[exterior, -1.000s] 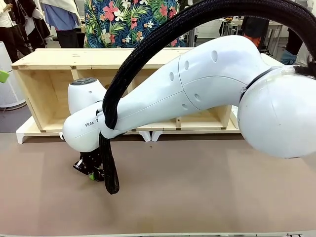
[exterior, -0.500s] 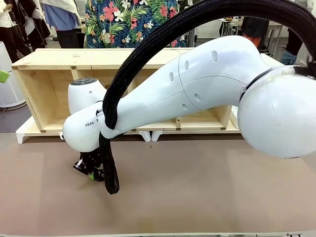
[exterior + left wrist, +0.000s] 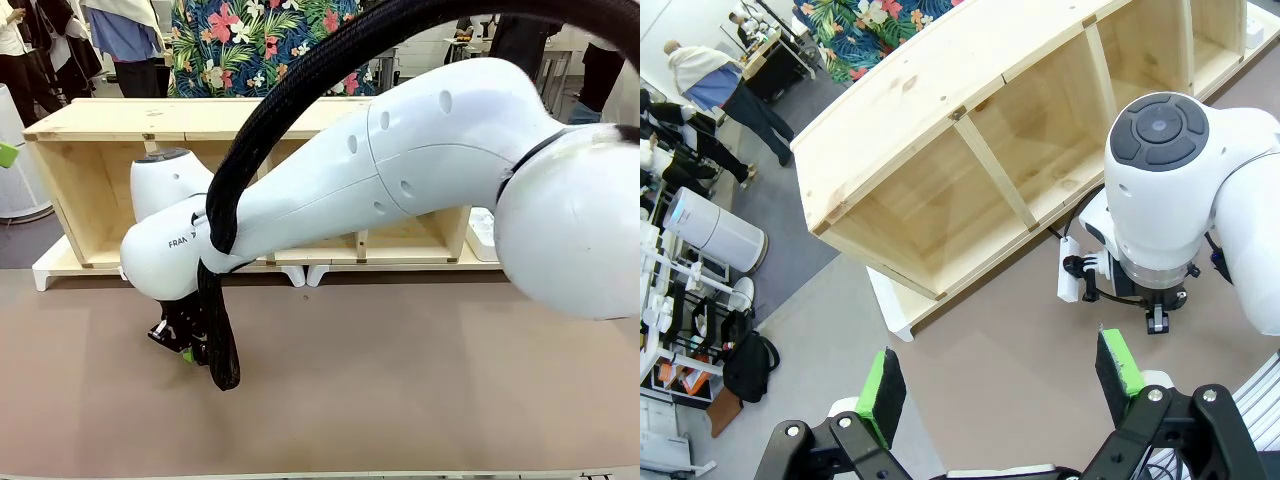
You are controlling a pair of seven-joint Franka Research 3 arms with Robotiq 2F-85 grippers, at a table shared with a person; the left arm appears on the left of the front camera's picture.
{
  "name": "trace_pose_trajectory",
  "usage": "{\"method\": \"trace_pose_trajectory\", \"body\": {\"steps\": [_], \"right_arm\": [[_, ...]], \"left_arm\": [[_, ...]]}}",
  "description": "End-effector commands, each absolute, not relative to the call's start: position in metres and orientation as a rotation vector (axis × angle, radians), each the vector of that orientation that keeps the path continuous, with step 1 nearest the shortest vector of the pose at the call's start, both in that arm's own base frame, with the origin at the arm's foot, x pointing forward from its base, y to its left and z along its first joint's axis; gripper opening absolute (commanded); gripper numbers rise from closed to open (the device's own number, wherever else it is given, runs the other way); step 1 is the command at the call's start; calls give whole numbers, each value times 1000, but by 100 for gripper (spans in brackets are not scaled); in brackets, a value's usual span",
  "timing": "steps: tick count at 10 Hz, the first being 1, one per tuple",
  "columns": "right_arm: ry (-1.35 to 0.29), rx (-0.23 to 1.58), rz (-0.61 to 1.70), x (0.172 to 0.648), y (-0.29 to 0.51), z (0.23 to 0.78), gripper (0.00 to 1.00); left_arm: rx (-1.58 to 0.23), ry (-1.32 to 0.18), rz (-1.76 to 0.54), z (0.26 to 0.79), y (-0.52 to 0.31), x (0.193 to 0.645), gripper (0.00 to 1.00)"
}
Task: Perform cable management.
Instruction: Pull the grasped Power Cable to the location of the Power Strip.
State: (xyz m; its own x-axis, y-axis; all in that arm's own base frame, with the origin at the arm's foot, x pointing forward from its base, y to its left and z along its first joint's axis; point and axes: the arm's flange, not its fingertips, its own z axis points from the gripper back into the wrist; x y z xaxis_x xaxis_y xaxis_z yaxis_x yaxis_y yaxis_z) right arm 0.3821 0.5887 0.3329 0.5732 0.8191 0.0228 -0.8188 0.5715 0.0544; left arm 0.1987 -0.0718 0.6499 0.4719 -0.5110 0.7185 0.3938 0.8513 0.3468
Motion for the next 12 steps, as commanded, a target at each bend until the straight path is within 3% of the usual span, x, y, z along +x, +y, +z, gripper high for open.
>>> {"method": "trace_pose_trajectory", "body": {"steps": [1, 5, 12], "right_arm": [[12, 12, 907, 360, 572, 345, 17], [49, 10, 800, 329, 534, 352, 17], [-64, -28, 498, 252, 441, 379, 17]], "left_arm": [[140, -928, -555, 650, -72, 199, 100], [140, -928, -555, 650, -72, 199, 100], [140, -928, -555, 650, -72, 199, 100]]}}
